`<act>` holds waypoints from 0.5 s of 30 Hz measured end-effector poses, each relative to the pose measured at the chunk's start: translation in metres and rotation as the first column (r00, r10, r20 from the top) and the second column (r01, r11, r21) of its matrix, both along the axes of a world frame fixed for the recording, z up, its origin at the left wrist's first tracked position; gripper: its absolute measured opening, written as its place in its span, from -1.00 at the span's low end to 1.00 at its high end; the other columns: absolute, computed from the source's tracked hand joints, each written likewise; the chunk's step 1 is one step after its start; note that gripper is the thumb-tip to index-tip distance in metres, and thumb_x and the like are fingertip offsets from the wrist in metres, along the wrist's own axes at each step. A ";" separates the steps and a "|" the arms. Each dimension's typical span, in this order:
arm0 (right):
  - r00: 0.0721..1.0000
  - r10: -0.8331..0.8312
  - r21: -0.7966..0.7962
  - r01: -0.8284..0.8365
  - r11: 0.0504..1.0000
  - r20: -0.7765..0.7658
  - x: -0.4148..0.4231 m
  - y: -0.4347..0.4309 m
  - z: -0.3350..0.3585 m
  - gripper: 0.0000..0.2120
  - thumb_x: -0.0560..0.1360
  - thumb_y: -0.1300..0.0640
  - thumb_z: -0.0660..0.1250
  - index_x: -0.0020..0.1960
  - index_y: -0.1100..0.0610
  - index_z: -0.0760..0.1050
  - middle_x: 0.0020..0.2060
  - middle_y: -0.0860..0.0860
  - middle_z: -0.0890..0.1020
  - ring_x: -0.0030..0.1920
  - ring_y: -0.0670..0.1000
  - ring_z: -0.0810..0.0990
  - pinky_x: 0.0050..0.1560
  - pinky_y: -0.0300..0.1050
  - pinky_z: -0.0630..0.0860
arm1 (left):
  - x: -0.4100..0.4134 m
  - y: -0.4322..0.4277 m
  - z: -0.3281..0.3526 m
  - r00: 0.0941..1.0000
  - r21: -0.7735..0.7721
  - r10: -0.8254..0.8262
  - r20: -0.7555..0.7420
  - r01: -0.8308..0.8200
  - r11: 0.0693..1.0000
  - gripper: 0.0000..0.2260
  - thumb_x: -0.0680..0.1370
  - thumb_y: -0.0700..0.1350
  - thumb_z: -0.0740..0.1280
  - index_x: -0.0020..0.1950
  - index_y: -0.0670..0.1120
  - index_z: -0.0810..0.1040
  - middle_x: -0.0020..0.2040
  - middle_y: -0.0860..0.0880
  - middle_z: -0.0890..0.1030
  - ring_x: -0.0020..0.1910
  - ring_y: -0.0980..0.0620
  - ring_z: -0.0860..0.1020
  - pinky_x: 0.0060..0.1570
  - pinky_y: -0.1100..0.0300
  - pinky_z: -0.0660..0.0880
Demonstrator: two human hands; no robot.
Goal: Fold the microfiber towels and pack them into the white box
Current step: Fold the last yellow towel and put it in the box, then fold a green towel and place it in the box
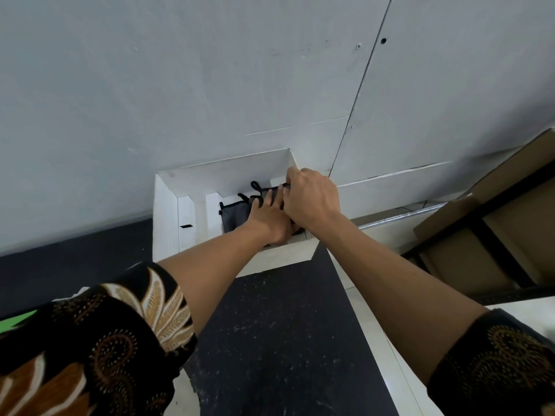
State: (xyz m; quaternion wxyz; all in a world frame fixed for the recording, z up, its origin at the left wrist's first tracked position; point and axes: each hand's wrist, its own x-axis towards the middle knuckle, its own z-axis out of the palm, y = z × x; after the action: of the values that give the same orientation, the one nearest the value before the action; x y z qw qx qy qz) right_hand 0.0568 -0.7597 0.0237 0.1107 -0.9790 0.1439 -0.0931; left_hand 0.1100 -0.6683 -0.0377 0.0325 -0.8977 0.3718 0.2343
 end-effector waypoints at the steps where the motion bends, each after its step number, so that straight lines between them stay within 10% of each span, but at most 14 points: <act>1: 1.000 -0.005 0.000 0.005 1.000 -0.002 -0.002 0.001 0.001 -0.85 0.55 0.10 0.25 0.04 0.15 0.48 -0.17 0.08 0.57 -0.23 0.12 0.55 -0.26 -0.06 0.38 | 0.000 0.000 0.003 1.000 -0.012 0.009 -0.018 -0.009 1.000 -0.25 0.61 0.21 0.11 0.61 -0.06 -0.23 0.61 -0.11 -0.20 0.57 -0.16 -0.22 0.51 -0.22 -0.11; 10: 0.999 0.012 0.064 -0.015 0.998 0.050 -0.017 0.040 0.011 -0.84 0.55 0.08 0.28 0.03 0.17 0.49 -0.12 0.11 0.58 -0.11 0.14 0.57 -0.20 -0.10 0.35 | -0.003 0.070 0.053 0.984 -0.166 0.139 0.115 -0.119 0.979 -0.44 0.60 0.19 0.14 0.55 0.03 0.14 0.54 -0.16 0.20 0.52 -0.19 0.15 0.44 -0.19 0.11; 15: 0.996 0.057 0.115 -0.064 0.991 0.063 -0.035 0.107 0.005 -0.71 0.54 0.05 0.32 0.20 0.17 0.48 0.10 0.11 0.58 0.11 0.15 0.48 0.11 -0.03 0.44 | -0.024 0.156 0.066 0.952 -0.158 0.254 0.171 -0.228 0.961 -0.39 0.62 0.16 0.17 0.60 0.02 0.02 0.62 -0.11 -0.04 0.59 -0.14 -0.05 0.50 -0.12 -0.04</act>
State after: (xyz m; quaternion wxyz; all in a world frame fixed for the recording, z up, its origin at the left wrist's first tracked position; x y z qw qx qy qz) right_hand 0.0217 -0.6529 0.0291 0.1746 -0.9716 0.1161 -0.1101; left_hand 0.0856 -0.5119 0.0288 -0.0226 -0.9547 0.2696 0.1241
